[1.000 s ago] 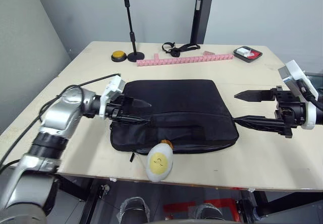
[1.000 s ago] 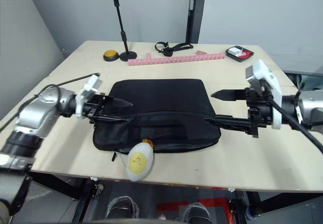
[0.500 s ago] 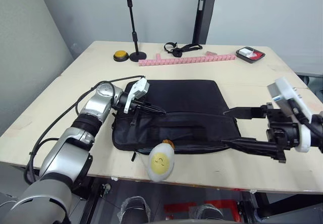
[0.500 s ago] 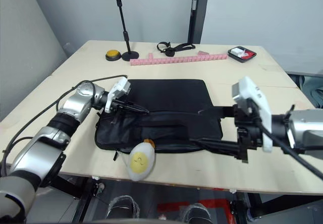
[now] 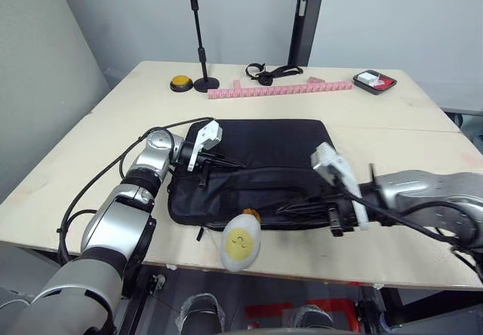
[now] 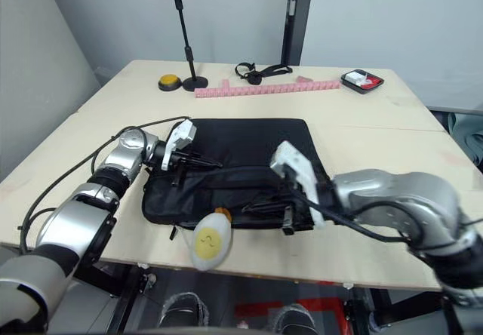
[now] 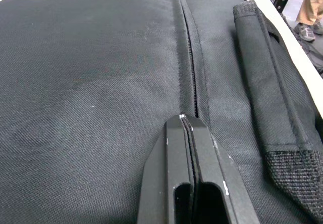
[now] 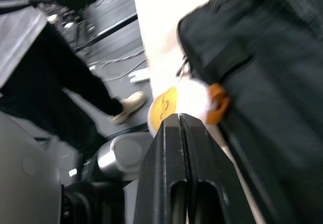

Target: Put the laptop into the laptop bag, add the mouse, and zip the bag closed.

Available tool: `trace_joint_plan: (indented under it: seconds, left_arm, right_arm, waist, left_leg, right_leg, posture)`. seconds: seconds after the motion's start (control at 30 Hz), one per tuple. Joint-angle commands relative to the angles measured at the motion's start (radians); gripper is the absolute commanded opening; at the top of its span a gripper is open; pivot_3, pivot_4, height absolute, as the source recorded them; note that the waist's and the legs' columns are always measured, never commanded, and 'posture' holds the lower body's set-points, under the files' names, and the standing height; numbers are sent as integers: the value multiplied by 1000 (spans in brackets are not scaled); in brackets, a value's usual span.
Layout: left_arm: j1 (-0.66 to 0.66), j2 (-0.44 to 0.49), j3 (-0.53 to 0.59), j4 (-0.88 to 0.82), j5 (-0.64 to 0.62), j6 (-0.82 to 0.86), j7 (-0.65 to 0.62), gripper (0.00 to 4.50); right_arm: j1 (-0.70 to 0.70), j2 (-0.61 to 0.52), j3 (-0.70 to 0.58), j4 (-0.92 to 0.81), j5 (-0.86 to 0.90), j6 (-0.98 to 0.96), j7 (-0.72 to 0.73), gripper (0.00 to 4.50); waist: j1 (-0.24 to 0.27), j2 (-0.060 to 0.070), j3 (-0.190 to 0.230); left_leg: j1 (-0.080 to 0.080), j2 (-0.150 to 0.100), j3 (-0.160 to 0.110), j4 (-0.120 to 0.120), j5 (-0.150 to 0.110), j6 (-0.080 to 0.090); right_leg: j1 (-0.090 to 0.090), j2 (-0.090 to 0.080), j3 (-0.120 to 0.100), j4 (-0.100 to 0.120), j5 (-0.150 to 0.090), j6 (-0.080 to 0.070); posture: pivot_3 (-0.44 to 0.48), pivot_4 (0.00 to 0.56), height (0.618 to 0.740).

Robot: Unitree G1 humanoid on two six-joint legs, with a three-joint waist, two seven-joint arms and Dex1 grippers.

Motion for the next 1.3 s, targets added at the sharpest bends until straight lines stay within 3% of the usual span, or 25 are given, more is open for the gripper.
trace_joint_plan:
  seconds: [0.03,0.1,0.13,0.57,0.77,1.1,1.2,1.3]
  left_arm:
    - [7,10,17,13,36,-10,-12,0]
    - [17,15,24,9,46,-12,-16,0]
    - [21,16,27,6,50,-12,-18,0]
    - [20,14,25,57,128,-69,-7,0]
    - [24,20,1,90,184,-135,4,0]
    - [6,10,9,126,207,-163,18,0]
    - [4,8,11,131,210,-166,18,0]
    - [4,7,11,135,212,-169,20,0]
  right_arm:
    - [-35,16,28,7,-70,-27,44,59]
    - [-36,64,44,19,-146,-104,50,59]
    - [-32,97,31,36,-147,-120,48,279]
    - [-93,107,144,60,-290,-77,172,4490]
    - [-195,150,297,142,-431,-59,202,4490]
    - [-242,259,346,258,-505,-48,251,4490]
    - [-246,277,354,281,-524,-52,266,3756]
    - [-252,291,367,307,-553,-52,274,2613]
  waist:
    - [1,0,0]
    - [1,0,0]
    - [1,0,0]
    - [-1,0,0]
    - [-8,0,-1]
    - [-9,0,-2]
    - [-9,0,-2]
    - [-9,0,-2]
  left_leg:
    - [0,0,0,0,0,0]
    - [0,0,0,0,0,0]
    - [0,0,0,0,0,0]
    - [2,0,0,0,0,0]
    - [3,0,0,0,0,-1]
    - [5,0,0,0,0,-2]
    - [8,0,0,-1,0,-2]
    - [10,0,1,-1,0,-2]
  right_leg:
    - [0,0,0,0,0,0]
    - [0,0,0,0,0,0]
    - [0,0,0,1,0,0]
    - [1,0,0,2,0,0]
    - [1,0,0,2,0,0]
    - [2,0,1,3,0,0]
    - [4,-2,1,4,0,0]
    - [6,-4,1,3,0,0]
  posture:
    - [0,150,739]
    - [0,150,739]
    - [0,150,739]
    - [0,150,739]
    - [0,150,739]
    - [0,150,739]
    - [0,150,739]
    - [0,150,739]
